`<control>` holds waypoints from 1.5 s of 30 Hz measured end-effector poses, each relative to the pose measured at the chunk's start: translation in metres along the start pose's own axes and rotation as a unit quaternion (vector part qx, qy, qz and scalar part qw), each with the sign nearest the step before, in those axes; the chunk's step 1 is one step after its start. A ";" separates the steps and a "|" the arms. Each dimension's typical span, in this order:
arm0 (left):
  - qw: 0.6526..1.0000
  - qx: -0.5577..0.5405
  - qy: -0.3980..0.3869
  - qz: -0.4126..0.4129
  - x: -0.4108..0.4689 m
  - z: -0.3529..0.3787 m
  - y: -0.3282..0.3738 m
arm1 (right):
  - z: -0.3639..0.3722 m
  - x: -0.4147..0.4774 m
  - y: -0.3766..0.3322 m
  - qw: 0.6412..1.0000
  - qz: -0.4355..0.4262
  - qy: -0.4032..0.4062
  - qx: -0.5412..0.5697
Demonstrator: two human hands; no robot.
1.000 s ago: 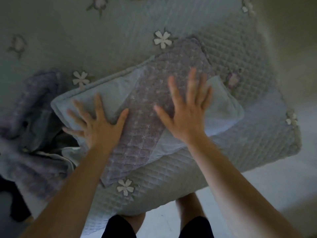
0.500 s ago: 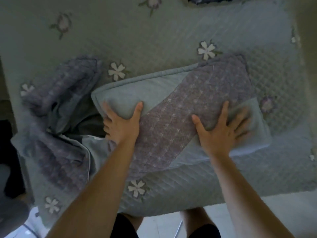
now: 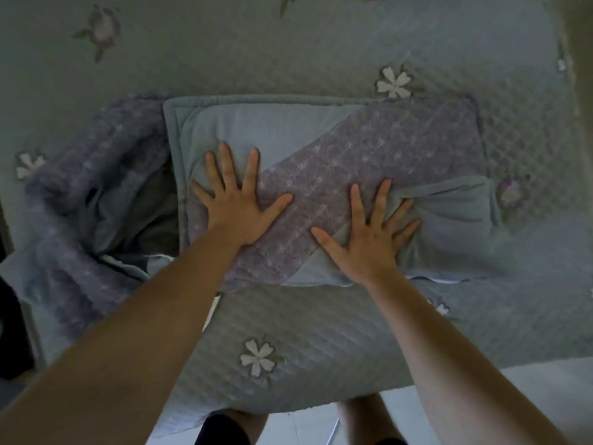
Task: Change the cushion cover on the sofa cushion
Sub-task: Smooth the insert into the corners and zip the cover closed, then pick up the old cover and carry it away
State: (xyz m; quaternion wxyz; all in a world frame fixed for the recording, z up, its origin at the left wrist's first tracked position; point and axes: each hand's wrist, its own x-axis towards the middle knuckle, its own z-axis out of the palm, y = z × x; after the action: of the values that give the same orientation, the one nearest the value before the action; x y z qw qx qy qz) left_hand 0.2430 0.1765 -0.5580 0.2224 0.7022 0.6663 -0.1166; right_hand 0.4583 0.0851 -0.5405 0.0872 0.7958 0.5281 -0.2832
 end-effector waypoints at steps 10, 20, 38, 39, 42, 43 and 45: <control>0.997 -0.044 -0.018 0.060 -0.127 -0.014 -0.040 | -0.032 -0.046 -0.001 0.998 0.011 -0.054 -0.031; 0.992 -0.017 0.086 -0.091 -0.236 -0.046 -0.211 | -0.039 -0.071 -0.213 0.941 -0.305 0.136 -0.060; 0.984 -0.098 0.107 -0.107 -0.226 0.019 -0.290 | 0.091 -0.058 -0.282 0.890 -0.377 -0.128 -0.222; 0.985 -0.103 0.098 -0.095 -0.216 0.023 -0.287 | 0.087 -0.057 -0.283 0.890 -0.376 -0.135 -0.220; 0.987 -0.115 0.072 -0.091 -0.190 0.039 -0.287 | 0.090 -0.050 -0.287 0.886 -0.382 -0.138 -0.223; 0.988 -0.112 0.060 -0.090 -0.183 0.045 -0.289 | 0.093 -0.049 -0.287 0.886 -0.385 -0.126 -0.226; 0.991 -0.092 0.041 -0.091 -0.176 0.055 -0.296 | 0.103 -0.049 -0.288 0.890 -0.382 -0.093 -0.233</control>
State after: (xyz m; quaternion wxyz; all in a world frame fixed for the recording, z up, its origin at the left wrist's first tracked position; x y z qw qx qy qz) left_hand -0.0569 -0.0007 -0.5715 0.2469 0.6191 0.7441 -0.0459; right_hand 0.1513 0.1244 -0.5523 0.2033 0.4596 0.8317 -0.2361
